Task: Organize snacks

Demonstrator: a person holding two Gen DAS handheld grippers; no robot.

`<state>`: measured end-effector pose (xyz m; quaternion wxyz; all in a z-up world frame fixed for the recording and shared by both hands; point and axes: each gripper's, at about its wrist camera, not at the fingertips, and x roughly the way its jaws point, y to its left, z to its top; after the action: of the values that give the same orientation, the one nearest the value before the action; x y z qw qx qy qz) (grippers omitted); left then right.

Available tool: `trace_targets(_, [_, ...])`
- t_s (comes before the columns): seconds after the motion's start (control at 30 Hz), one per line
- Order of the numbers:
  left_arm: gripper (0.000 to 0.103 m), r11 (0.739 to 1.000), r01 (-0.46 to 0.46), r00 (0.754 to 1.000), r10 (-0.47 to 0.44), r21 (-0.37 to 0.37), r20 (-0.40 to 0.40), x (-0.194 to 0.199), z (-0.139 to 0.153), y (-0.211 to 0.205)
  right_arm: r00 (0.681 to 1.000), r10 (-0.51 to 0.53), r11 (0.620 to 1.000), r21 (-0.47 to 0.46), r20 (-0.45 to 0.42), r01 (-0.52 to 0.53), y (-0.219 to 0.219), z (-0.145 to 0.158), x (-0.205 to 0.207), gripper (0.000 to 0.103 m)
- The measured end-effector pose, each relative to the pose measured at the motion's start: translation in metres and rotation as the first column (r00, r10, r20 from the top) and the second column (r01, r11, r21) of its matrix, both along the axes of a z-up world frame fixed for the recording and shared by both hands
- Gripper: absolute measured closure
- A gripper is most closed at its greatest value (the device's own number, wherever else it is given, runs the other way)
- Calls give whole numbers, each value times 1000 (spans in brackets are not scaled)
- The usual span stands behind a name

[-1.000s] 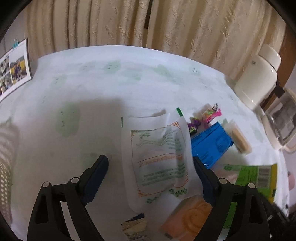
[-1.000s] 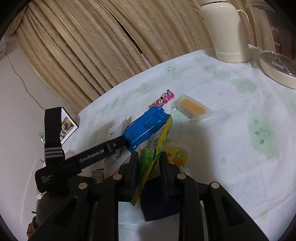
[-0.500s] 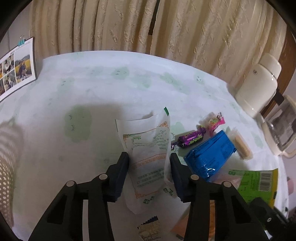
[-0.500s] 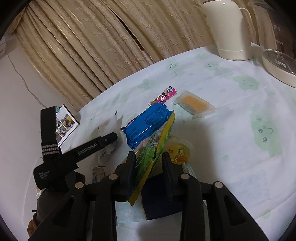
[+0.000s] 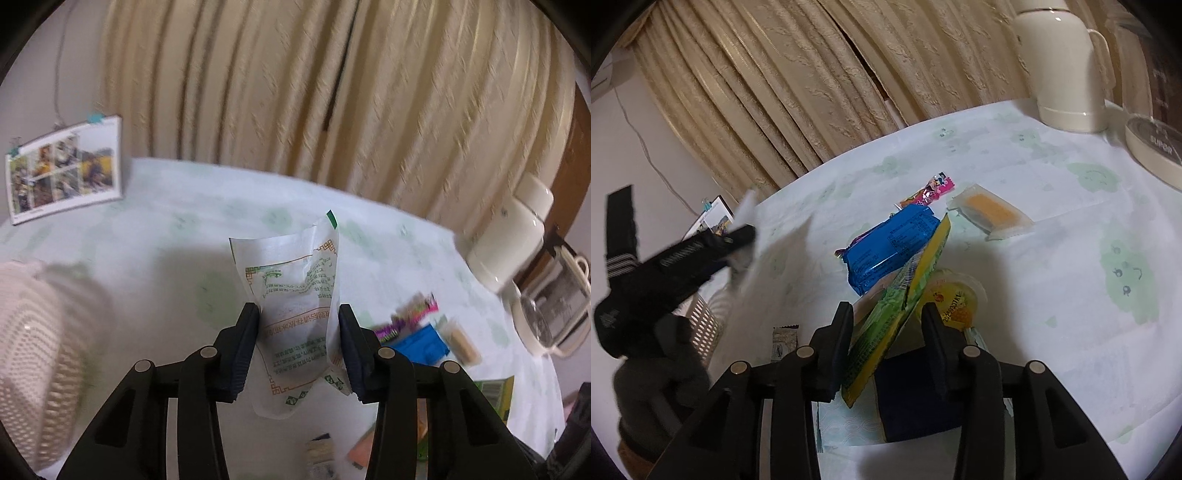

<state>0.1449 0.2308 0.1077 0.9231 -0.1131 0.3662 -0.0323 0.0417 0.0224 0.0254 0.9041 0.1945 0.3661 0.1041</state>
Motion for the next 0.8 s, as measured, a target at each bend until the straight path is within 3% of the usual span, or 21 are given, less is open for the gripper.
trace_targets(0.2, [59, 989, -150, 986, 147, 21, 83, -25, 24, 45, 1000, 15, 998, -67, 21, -13, 12, 1, 3, 65])
trace_targets(0.27, [59, 975, -217, 971, 212, 37, 113, -37, 29, 63, 1000, 6, 997, -72, 19, -5, 11, 0, 3, 65])
trace_targets(0.4, [59, 938, -340, 934, 328, 65, 141, -60, 30, 99, 1000, 5, 996, -84, 13, -4, 11, -2, 4, 81])
trace_targets(0.67, [57, 869, -486, 869, 468, 95, 163, -84, 23, 139, 999, -19, 999, -43, 31, 20, 1, 1, 0, 85])
trace_targets(0.73, [54, 857, -506, 859, 489, 101, 154, -87, 19, 144, 999, -33, 999, -31, 42, 34, -3, 4, -1, 86])
trace_targets(0.8, [35, 846, -522, 851, 506, 108, 143, -88, 16, 147, 998, -38, 999, -21, 47, 39, -5, 5, -2, 86])
